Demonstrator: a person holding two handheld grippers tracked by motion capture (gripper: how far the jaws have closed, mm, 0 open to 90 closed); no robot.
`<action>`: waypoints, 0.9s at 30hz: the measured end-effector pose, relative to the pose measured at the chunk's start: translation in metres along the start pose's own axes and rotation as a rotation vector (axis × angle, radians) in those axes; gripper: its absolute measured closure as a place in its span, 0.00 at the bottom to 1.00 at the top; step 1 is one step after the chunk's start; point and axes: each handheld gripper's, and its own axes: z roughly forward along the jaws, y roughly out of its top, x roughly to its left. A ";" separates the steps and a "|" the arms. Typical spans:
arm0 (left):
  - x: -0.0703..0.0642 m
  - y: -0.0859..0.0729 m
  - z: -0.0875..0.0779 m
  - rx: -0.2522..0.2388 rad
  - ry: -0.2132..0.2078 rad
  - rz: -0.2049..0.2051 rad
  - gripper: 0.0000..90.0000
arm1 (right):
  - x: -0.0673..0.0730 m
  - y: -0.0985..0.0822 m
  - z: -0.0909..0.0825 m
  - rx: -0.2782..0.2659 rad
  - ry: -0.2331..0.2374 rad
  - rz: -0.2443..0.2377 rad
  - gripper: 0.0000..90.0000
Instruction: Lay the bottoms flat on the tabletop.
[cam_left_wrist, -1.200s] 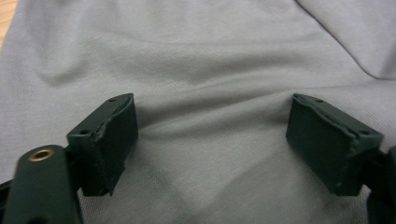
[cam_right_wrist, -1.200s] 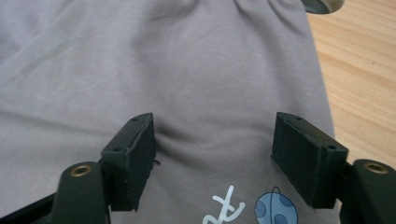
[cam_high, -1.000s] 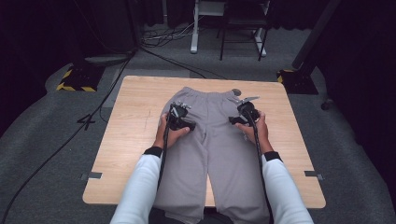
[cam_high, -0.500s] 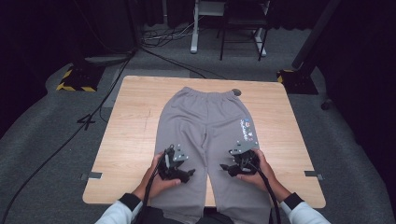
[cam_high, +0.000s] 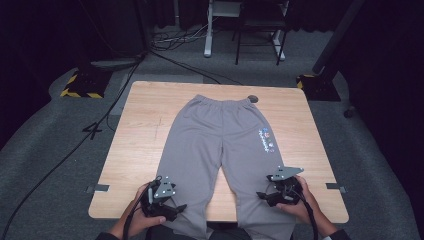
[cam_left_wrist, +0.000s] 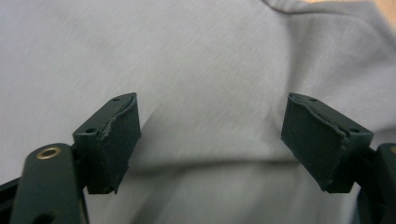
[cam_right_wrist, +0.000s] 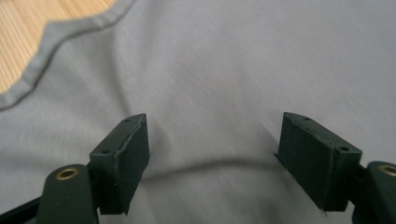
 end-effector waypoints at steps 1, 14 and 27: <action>-0.001 -0.001 -0.002 -0.003 0.008 -0.004 0.22 | 0.000 -0.002 -0.004 0.017 -0.018 0.008 0.28; -0.008 -0.007 -0.004 -0.006 -0.006 0.003 0.20 | 0.033 -0.009 -0.011 0.030 0.053 -0.070 0.28; 0.024 0.016 -0.010 -0.093 0.076 -0.045 0.20 | 0.000 -0.006 -0.035 -0.058 -0.036 -0.016 0.30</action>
